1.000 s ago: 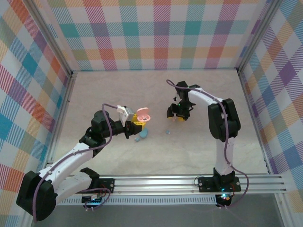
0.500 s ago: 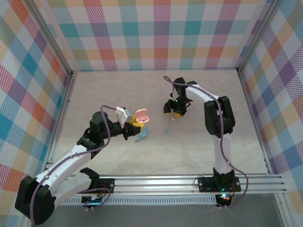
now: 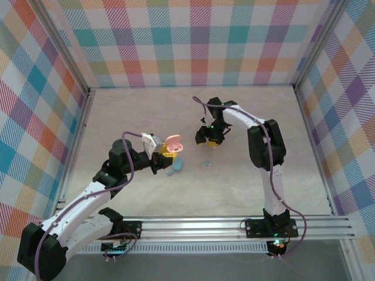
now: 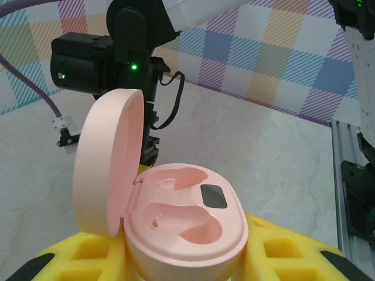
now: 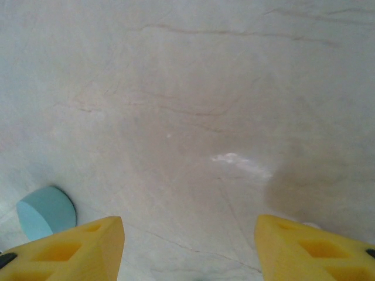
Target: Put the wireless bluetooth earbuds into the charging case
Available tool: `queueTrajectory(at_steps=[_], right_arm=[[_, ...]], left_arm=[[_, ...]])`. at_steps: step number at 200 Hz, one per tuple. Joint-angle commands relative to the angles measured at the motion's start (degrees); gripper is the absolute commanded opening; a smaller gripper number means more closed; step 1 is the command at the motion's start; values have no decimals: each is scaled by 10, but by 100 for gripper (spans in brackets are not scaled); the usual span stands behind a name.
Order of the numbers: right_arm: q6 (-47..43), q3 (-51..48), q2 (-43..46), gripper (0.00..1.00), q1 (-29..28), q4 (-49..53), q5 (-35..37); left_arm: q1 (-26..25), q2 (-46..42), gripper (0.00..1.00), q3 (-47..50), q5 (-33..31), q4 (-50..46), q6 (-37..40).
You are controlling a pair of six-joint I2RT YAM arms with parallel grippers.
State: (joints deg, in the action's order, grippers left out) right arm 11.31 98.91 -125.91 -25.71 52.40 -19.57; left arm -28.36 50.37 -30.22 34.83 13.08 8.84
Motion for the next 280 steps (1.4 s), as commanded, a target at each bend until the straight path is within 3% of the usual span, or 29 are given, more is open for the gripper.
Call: queueTrajectory(at_steps=[1,21,46,88,140,221,280], right_arm=[[-25,12,21,61,-3,14,-7],[4,1,51,61,-3,4,29],[140,-69,112,59,0,-32,119],[323,-228,192,43,1,-168,116],[457,-290,193,42,0,-232,121],[465,-246,135,43,1,-237,137],[392,-167,106,43,1,-183,162]], left_arm=[[-1,-12,27,-3,0,-8,11],[-1,-11,27,-4,0,-9,11],[-1,-10,27,-7,1,-10,13],[-1,-5,27,-10,3,-5,17],[-1,-2,26,-15,12,-11,26],[-1,-12,26,-18,14,-25,40],[-1,-21,26,-15,11,-37,44]])
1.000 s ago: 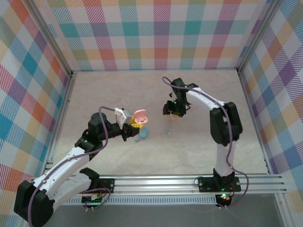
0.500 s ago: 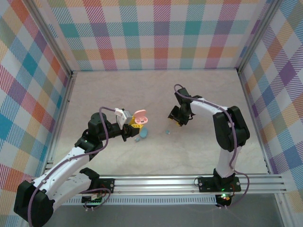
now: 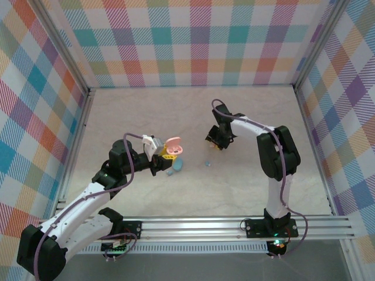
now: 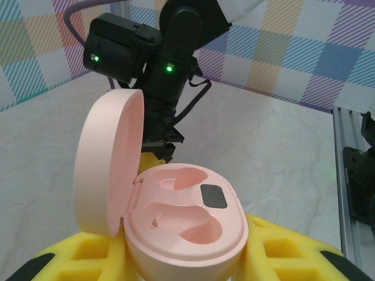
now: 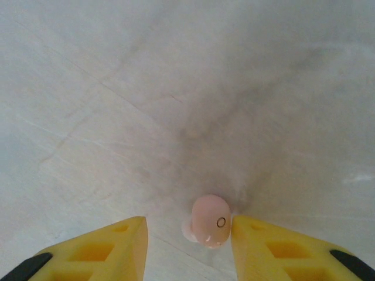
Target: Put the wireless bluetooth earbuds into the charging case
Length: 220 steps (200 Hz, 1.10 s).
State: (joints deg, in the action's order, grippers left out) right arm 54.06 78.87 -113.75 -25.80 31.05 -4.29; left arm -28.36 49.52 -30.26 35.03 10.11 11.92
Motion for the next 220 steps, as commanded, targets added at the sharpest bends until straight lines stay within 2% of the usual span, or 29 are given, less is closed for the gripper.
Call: queueTrajectory(at_steps=[1,54,142,220], right_arm=[[-36,33,-16,43,2,30,8],[-76,75,-52,42,2,59,-23],[-181,161,-61,38,-12,166,20],[-171,204,-115,41,-18,200,-22]], left_arm=[[-1,-13,26,-14,9,-7,13],[-1,-17,26,-14,8,-14,15],[-1,-20,26,-12,6,-18,17],[-1,-23,26,-11,6,-24,18]])
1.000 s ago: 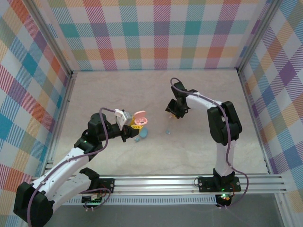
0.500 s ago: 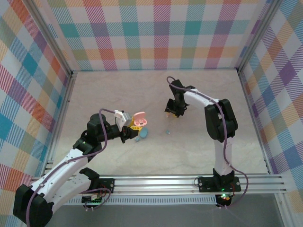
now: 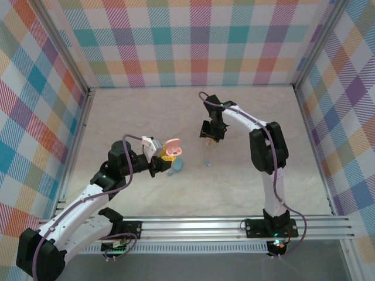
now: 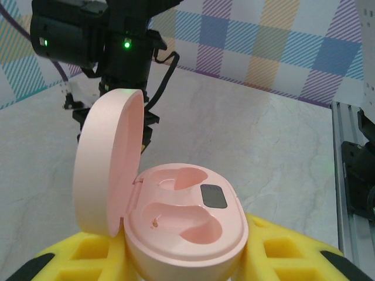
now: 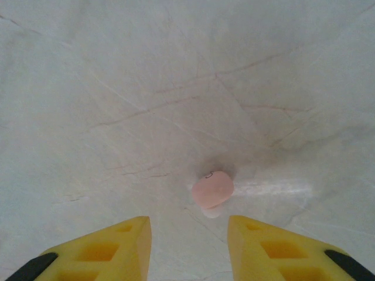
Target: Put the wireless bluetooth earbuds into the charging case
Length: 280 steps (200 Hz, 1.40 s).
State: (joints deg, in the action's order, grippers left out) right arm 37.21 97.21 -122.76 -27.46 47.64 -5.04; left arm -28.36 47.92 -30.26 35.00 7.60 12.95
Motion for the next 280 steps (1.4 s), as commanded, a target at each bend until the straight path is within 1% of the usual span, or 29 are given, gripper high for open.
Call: queueTrajectory(at_steps=[1,23,54,93,113,151,174,223,280], right_arm=[[-2,21,-26,41,-1,35,-15],[-7,29,-37,40,-3,44,-4],[-30,55,-51,39,-13,67,35],[-51,94,-81,37,-23,93,44],[-54,113,-92,37,-30,116,63],[-61,124,-102,37,-38,128,83],[-71,139,-112,33,-40,141,96],[-88,151,-116,29,-40,153,99],[-113,154,-95,23,-37,135,88]], left_arm=[[-1,-7,26,-11,6,2,8],[-1,-11,26,-10,4,-1,9],[-1,-12,26,-9,5,0,9],[-1,-13,26,-9,4,-1,8],[-1,-15,26,-8,3,-1,9],[-1,-17,26,-7,2,-3,10],[-1,-18,26,-7,3,-4,10],[-1,-18,25,-8,3,-3,12],[-1,-18,25,-3,3,-4,13]])
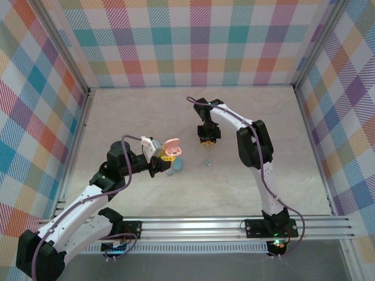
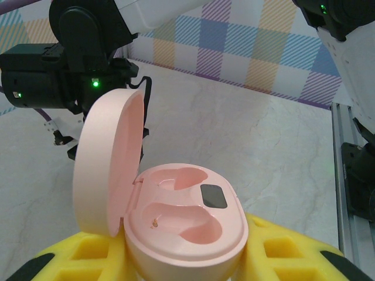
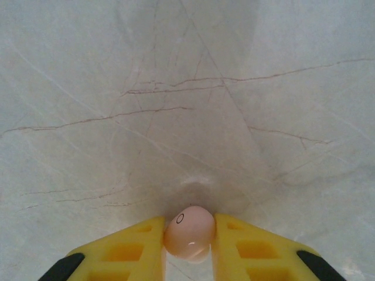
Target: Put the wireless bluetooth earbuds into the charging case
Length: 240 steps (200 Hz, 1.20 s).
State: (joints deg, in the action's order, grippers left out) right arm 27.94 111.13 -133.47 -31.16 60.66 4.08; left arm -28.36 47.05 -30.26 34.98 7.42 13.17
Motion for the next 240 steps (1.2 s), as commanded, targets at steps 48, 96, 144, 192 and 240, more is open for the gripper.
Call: queueTrajectory(at_steps=[48,96,144,192,240], right_arm=[[-35,19,15,20,0,0,-17],[-46,3,79,19,1,-8,-55],[-68,-43,195,19,4,-27,-132],[-99,-133,343,18,3,-83,-255],[-69,-269,497,17,-15,-249,-403]], left_arm=[[-1,-11,25,1,2,-2,10],[-1,-10,25,5,2,6,10],[-1,-2,25,-1,3,25,7],[-1,14,25,-11,10,42,-2],[-1,25,25,-21,19,55,-17]])
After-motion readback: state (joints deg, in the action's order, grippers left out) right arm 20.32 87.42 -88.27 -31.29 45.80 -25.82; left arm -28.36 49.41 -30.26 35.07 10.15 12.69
